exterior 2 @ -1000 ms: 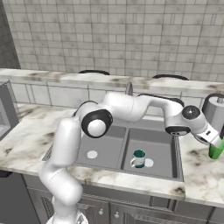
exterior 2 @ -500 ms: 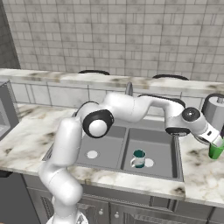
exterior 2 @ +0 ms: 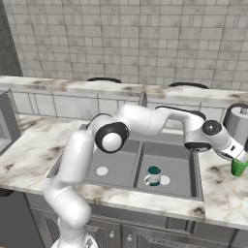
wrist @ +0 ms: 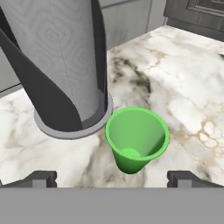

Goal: Move any existing items from the left basin to the right basin for drying. Then move the cup from the counter to the left basin of the sink for washing.

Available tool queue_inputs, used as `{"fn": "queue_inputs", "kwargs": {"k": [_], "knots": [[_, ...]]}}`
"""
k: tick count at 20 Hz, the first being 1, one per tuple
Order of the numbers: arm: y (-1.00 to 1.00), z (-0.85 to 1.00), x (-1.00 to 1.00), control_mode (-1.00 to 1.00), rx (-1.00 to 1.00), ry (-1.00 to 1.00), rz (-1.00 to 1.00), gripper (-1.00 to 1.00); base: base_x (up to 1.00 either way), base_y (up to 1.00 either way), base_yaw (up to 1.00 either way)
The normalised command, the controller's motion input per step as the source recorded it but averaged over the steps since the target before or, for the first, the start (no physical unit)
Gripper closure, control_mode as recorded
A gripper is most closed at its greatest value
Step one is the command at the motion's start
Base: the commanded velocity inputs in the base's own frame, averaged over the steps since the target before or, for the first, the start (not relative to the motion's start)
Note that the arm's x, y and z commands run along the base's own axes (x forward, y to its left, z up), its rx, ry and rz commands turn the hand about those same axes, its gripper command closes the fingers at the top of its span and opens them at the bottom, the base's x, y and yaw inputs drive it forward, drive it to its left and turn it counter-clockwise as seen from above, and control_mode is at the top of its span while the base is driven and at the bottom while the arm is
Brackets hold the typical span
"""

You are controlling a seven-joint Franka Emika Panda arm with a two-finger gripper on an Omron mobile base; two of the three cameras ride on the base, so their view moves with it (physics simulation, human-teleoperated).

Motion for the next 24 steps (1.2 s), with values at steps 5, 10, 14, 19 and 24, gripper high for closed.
{"fn": "queue_inputs", "kwargs": {"k": [5, 10, 14, 19, 24], "knots": [[-0.2, 0.0, 0.1, -1.0, 0.0, 0.02, 0.04, -1.0, 0.0, 0.0, 0.0], [-0.09, -0.06, 0.05, -1.0, 0.0, 0.05, 0.1, -1.0, 0.0, 0.0, 0.0], [0.0, -0.15, 0.0, -1.0, 0.0, 0.06, 0.1, -1.0, 0.0, 0.0, 0.0], [0.0, -0.19, 0.0, -1.0, 0.0, 0.07, 0.08, -1.0, 0.0, 0.0, 0.0], [0.0, -0.1, 0.01, -1.0, 0.0, 0.03, 0.06, -1.0, 0.0, 0.0, 0.0]]}}
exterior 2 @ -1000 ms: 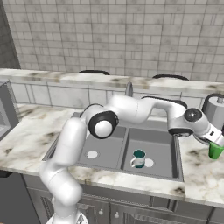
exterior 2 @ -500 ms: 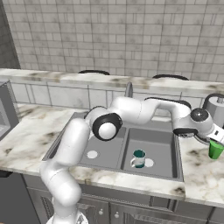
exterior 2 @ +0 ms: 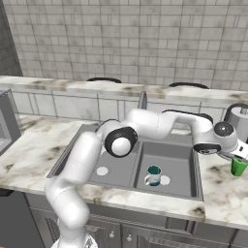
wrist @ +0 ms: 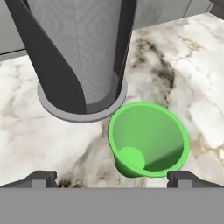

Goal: Move any existing items from the left basin to the right basin for drying. Then move the cup from the counter to the left basin of the sink for washing.

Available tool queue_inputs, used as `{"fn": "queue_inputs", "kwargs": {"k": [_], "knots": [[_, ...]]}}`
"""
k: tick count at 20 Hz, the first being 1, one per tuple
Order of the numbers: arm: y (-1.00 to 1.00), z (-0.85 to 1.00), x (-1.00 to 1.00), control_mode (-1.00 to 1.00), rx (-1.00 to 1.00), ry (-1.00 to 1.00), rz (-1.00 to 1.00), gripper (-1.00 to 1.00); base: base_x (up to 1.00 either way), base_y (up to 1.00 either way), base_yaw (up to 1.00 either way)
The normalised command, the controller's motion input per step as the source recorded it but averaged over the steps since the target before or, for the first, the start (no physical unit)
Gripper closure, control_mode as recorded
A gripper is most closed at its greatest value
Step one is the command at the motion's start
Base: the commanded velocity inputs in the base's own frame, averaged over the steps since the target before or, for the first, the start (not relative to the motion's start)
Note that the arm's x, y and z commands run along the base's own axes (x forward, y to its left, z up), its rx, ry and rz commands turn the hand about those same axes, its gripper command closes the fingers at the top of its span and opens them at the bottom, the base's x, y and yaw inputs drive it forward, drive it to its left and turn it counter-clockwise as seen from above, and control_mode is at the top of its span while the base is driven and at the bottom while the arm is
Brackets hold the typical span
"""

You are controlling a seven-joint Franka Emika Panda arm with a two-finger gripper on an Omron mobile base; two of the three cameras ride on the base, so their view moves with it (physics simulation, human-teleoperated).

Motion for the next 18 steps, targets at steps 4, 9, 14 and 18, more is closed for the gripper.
{"fn": "queue_inputs", "kwargs": {"k": [4, 9, 14, 18], "knots": [[0.0, -0.07, 0.09, -1.0, 0.0, 0.01, 0.06, -1.0, 0.0, 0.0, 0.0], [0.0, -0.1, 0.12, -1.0, 0.0, 0.01, 0.06, -1.0, 0.0, 0.0, 0.0], [0.0, -0.11, 0.14, -1.0, 0.0, 0.02, 0.06, -1.0, 0.0, 0.0, 0.0], [-0.1, -0.05, 0.21, -1.0, 0.0, 0.01, 0.04, -1.0, 0.0, 0.0, 0.0]]}}
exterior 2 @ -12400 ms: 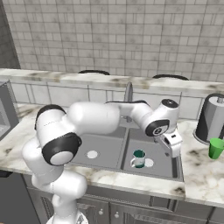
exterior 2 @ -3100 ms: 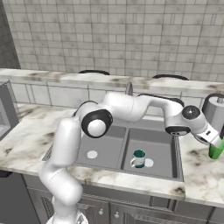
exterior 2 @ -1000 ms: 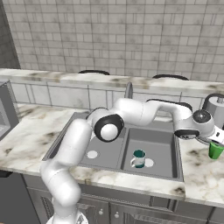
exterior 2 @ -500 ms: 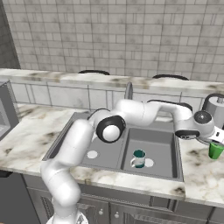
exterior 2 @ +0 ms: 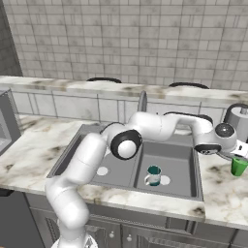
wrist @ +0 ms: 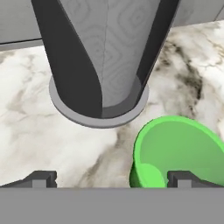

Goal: Move any existing items from the left basin to the right basin for drying. Then move the cup from the counter to the left basin of the sink for washing.

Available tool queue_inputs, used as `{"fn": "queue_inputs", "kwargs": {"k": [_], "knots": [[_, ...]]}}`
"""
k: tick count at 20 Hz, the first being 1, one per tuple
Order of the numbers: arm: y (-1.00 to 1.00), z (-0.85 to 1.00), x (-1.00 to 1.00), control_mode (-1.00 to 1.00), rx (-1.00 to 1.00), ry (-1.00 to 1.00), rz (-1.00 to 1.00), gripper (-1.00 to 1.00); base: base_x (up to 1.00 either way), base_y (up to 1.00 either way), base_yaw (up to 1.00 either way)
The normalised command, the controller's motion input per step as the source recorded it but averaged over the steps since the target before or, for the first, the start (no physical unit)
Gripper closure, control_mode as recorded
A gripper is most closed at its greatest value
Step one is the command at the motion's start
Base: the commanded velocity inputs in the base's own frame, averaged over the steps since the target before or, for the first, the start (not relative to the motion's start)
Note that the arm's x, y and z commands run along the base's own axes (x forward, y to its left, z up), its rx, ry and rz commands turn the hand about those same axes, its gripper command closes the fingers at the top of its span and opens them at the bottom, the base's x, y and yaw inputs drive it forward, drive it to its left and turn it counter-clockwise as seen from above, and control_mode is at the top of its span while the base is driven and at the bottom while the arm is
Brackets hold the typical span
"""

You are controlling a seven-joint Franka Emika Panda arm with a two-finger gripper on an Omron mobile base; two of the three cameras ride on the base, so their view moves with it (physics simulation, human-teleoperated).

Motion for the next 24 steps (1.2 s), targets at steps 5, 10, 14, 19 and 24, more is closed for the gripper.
{"fn": "queue_inputs", "kwargs": {"k": [5, 10, 14, 19, 24], "knots": [[-0.16, -0.06, 0.2, -1.0, 0.0, 0.0, 0.04, -1.0, 0.0, 0.0, 0.0], [-0.19, -0.1, 0.1, -1.0, 0.0, 0.0, 0.05, -1.0, 0.0, 0.0, 0.0], [-0.22, -0.15, 0.09, -1.0, 0.0, 0.0, 0.05, -1.0, 0.0, 0.0, 0.0], [-0.06, -0.27, 0.13, -1.0, 0.0, 0.06, 0.05, -1.0, 0.0, 0.0, 0.0], [0.0, -0.23, 0.14, -1.0, 0.0, 0.08, 0.03, -1.0, 0.0, 0.0, 0.0]]}}
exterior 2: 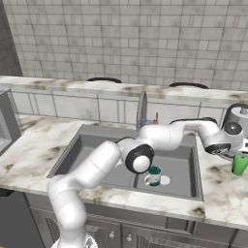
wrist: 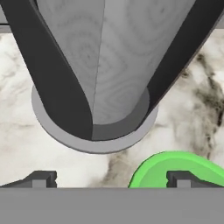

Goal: Move any existing items from the left basin to the right basin for drying. Then move the cup from the counter to the left basin of the sink for washing.

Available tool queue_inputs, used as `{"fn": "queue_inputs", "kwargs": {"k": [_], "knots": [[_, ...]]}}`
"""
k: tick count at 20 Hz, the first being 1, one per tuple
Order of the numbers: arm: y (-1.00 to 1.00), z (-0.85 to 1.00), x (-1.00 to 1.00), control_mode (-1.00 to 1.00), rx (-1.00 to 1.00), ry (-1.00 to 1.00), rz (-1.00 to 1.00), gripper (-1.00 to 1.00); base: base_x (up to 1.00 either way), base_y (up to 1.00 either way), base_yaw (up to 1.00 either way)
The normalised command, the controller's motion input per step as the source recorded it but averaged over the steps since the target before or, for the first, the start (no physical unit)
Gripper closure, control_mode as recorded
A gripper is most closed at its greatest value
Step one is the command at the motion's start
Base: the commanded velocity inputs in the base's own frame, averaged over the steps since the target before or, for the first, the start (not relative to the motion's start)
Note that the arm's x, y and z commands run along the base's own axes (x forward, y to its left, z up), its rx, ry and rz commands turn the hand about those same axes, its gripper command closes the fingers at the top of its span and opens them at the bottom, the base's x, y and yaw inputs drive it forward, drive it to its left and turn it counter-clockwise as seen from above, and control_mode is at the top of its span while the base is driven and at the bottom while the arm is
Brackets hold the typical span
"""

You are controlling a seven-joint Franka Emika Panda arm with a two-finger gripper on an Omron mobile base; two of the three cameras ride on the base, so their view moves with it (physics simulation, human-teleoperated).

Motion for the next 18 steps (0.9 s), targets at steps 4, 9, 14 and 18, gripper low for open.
{"fn": "queue_inputs", "kwargs": {"k": [4, 9, 14, 18], "knots": [[0.0, -0.28, 0.01, -1.0, -0.01, 0.08, 0.02, 1.0, 0.0, 0.0, 0.0], [-0.01, -0.31, -0.19, -1.0, 0.0, -0.02, 0.0, 1.0, 0.0, 0.0, 0.0], [-0.04, -0.13, -0.59, -1.0, 0.01, -0.11, 0.0, 1.0, 0.0, 0.0, 0.0], [0.02, 0.08, -0.47, -1.0, 0.0, -0.12, 0.0, 1.0, 0.0, 0.0, 0.0]]}}
